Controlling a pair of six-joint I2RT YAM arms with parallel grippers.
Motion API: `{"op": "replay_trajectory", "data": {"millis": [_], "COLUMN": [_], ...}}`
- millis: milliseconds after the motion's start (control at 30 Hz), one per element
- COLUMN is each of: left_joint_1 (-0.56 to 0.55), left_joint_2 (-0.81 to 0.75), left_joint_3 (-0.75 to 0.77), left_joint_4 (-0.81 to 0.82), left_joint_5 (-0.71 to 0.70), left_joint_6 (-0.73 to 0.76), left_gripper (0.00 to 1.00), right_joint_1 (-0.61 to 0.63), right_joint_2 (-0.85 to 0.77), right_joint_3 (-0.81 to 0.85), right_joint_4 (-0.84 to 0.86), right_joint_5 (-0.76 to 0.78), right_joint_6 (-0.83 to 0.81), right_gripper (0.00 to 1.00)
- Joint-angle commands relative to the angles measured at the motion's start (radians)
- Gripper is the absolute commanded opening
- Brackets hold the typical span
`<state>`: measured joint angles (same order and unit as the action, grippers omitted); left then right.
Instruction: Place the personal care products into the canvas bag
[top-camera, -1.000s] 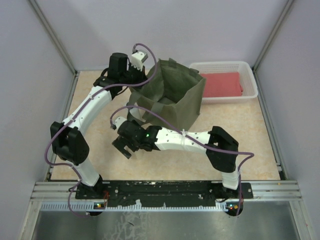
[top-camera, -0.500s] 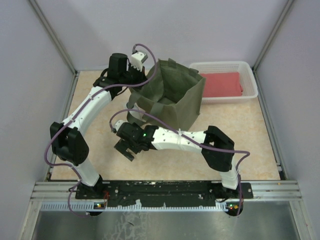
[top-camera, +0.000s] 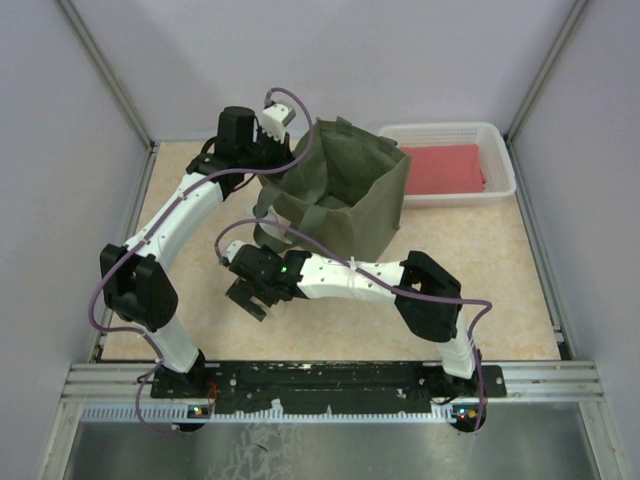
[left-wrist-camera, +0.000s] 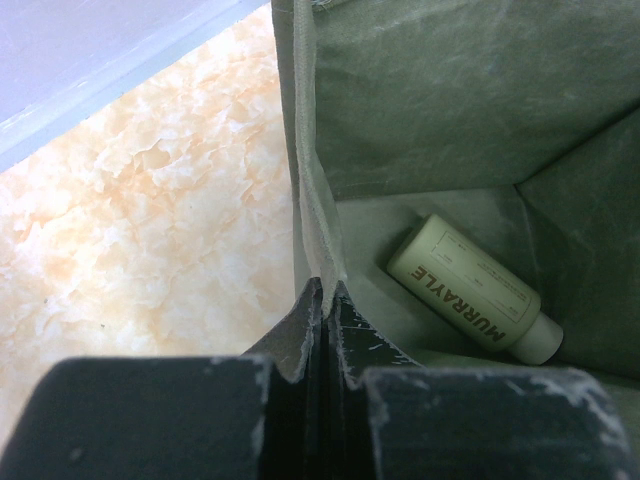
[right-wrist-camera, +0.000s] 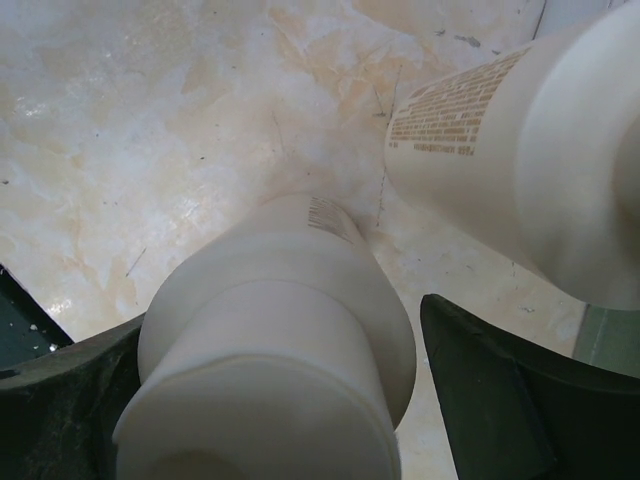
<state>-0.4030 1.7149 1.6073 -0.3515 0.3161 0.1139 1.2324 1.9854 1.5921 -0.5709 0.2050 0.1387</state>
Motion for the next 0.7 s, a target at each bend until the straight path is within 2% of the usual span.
{"op": "replay_trajectory", "data": {"millis": [0,67,167,233,533,667], "left_joint_1": [0.001,0.001,0.003,0.003,0.003,0.004], "left_joint_2": [-0.031,-0.031,-0.029,-0.027,-0.026,-0.028], "left_joint_3": [-0.018,-0.018,-0.02,-0.02,-0.022,-0.022], "left_joint_4": [-0.027,-0.027,-0.027,-0.027,-0.029,-0.033], "left_joint_5": [0.01,0.009,0.008,0.01,0.007,-0.001], "left_joint_6": [0.015,0.015,0.016,0.014,0.012,0.013], "left_gripper": [0.0,0.0,0.0,0.0,0.0,0.0], "right_joint_1": [0.005,0.009,0.012,0.013,0.014,0.016], "right_joint_2": [-0.012,-0.017,-0.029,-0.039,-0.112,-0.182], "right_joint_3": [0.025,0.019,0.008,-0.002,-0.091,-0.155], "right_joint_4": [0.022,0.027,0.035,0.037,0.058,0.076], "right_joint_5": [0.023,0.033,0.044,0.047,0.077,0.103], "right_joint_6": [-0.022,-0.025,-0.024,-0.023,0.002,0.036], "right_gripper": [0.87,0.8,0.59,0.5,0.5,0.43]}}
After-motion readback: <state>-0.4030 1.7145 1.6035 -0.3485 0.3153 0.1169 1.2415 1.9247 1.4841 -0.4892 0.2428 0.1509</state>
